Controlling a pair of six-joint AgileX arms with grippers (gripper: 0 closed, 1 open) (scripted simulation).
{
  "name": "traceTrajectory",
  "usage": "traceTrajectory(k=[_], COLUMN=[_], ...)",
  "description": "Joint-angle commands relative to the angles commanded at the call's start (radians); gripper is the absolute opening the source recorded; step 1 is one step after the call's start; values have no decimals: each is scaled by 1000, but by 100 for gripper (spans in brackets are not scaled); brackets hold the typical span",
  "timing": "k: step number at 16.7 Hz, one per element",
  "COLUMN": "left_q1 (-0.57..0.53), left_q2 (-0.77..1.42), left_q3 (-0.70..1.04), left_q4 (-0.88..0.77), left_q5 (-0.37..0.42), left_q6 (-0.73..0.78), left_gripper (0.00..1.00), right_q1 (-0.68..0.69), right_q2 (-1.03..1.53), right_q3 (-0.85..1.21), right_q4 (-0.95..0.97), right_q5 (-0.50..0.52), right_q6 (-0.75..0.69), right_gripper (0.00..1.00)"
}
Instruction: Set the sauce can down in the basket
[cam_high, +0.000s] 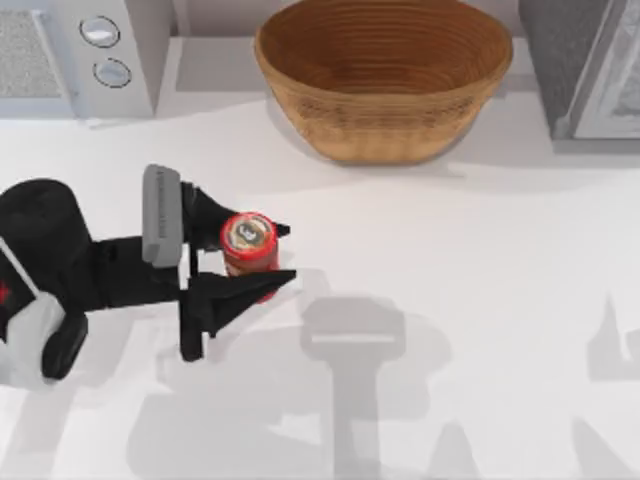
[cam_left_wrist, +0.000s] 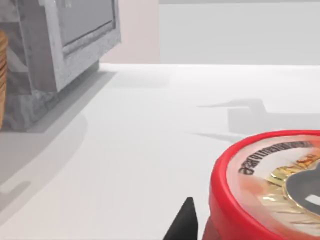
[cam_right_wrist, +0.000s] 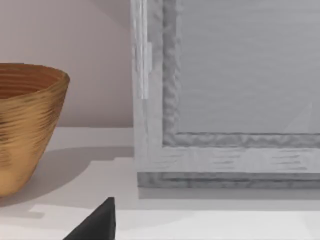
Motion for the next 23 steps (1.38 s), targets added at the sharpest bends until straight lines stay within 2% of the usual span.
traceTrajectory(k=[3, 6, 11, 13, 15, 17, 20, 23], left_q1=[60, 93, 88, 77, 54, 21, -40, -108], left_q2=[-160, -227, -224, -213, -191, -165, -125, -85], left_q3=[-147, -213, -210, -176, -102, 15, 251, 512], left_q4=[-30, -44, -45, -72, -129, -213, -368, -543], left_q5=[62, 93, 91, 59, -10, -112, -293, -507], left_q6=[11, 17, 18, 17, 14, 7, -9, -29], left_gripper=[0, 0, 0, 0, 0, 0, 0, 0], right_q1=[0, 0, 0, 0, 0, 0, 0, 0], right_q2=[0, 0, 0, 0, 0, 0, 0, 0], right_q3=[0, 0, 0, 0, 0, 0, 0, 0], right_q4=[0, 0, 0, 0, 0, 0, 0, 0], right_q5=[0, 0, 0, 0, 0, 0, 0, 0], right_q6=[0, 0, 0, 0, 0, 0, 0, 0], right_gripper=[100, 100, 100, 100, 100, 100, 100, 100])
